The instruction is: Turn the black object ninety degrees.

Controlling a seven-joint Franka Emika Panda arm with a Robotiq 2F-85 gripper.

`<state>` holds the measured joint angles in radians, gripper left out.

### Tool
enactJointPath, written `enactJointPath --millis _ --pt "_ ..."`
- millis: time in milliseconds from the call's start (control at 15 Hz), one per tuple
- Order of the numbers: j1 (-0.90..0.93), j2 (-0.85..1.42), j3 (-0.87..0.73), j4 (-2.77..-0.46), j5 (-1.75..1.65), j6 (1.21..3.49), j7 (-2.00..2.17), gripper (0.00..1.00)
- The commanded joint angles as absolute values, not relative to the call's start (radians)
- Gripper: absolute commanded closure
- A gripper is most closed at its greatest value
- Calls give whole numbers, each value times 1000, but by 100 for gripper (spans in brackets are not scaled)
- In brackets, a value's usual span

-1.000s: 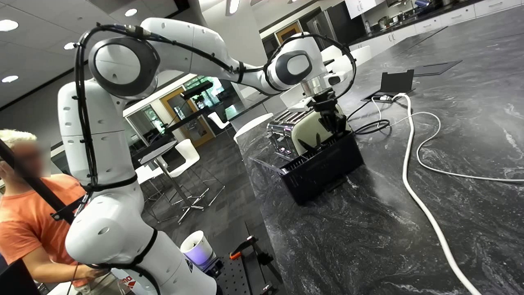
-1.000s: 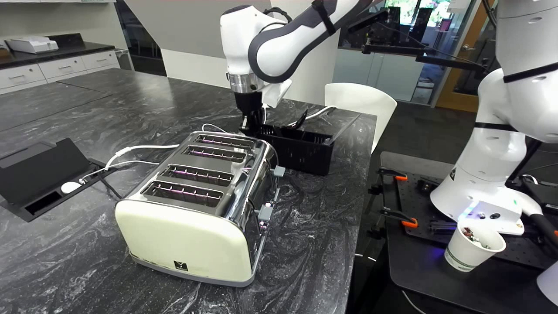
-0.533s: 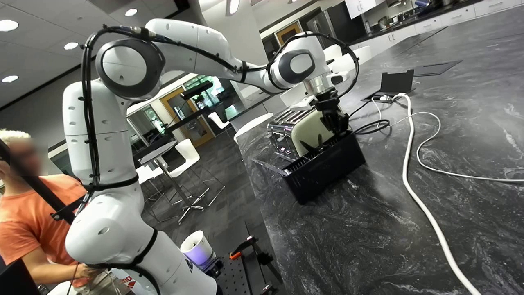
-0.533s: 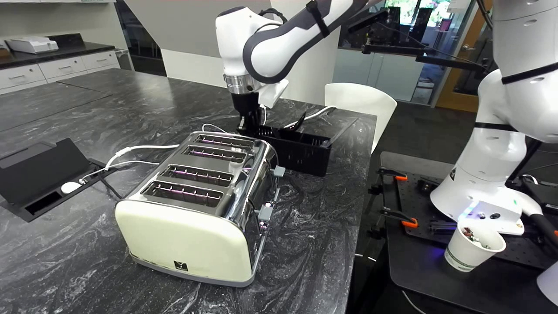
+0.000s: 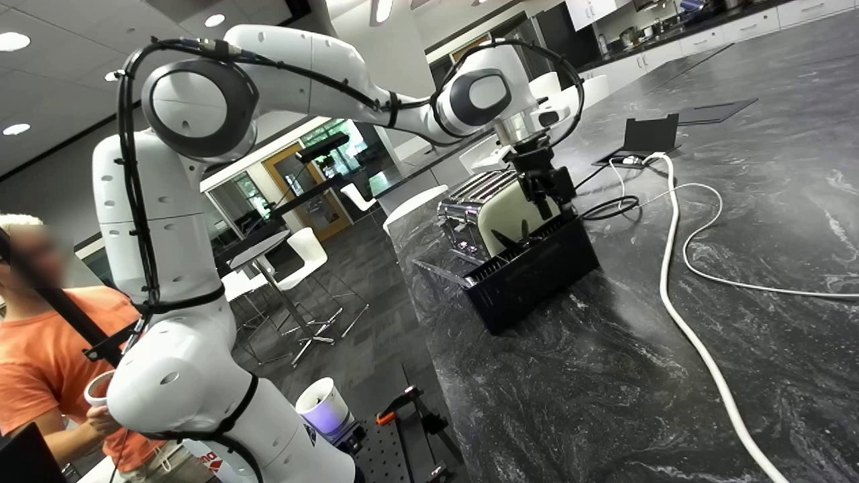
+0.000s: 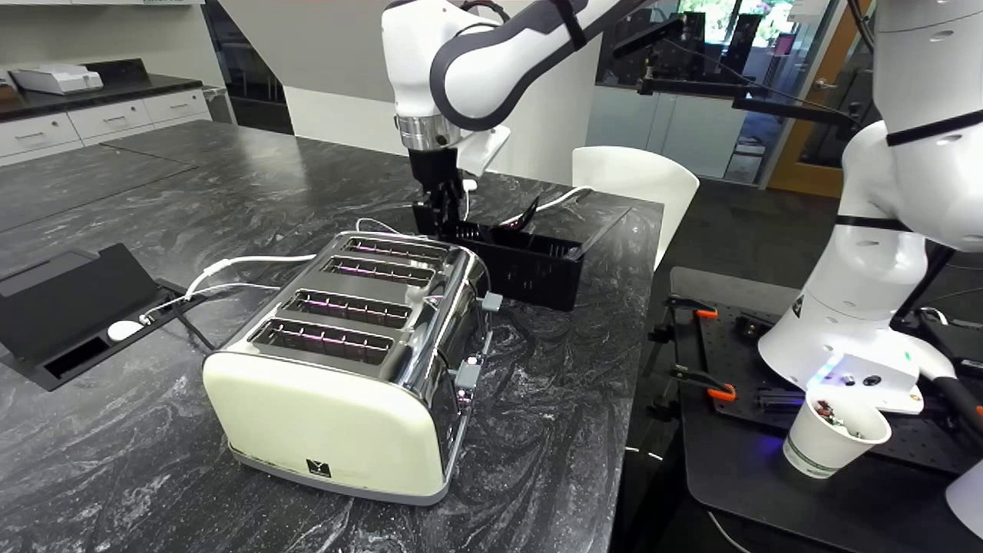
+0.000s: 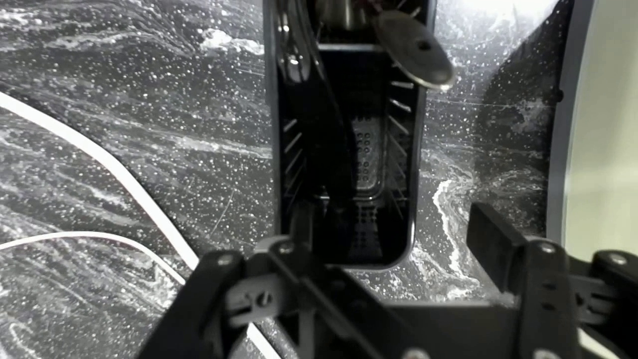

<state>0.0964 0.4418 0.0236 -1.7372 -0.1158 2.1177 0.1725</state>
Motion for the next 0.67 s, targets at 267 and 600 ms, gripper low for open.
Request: enactJointPath --millis 267,600 --pt "67 134 32 -1944 -105 1982 -13 0" --pt "50 -85 27 -2084 -101 1949 -155 0"
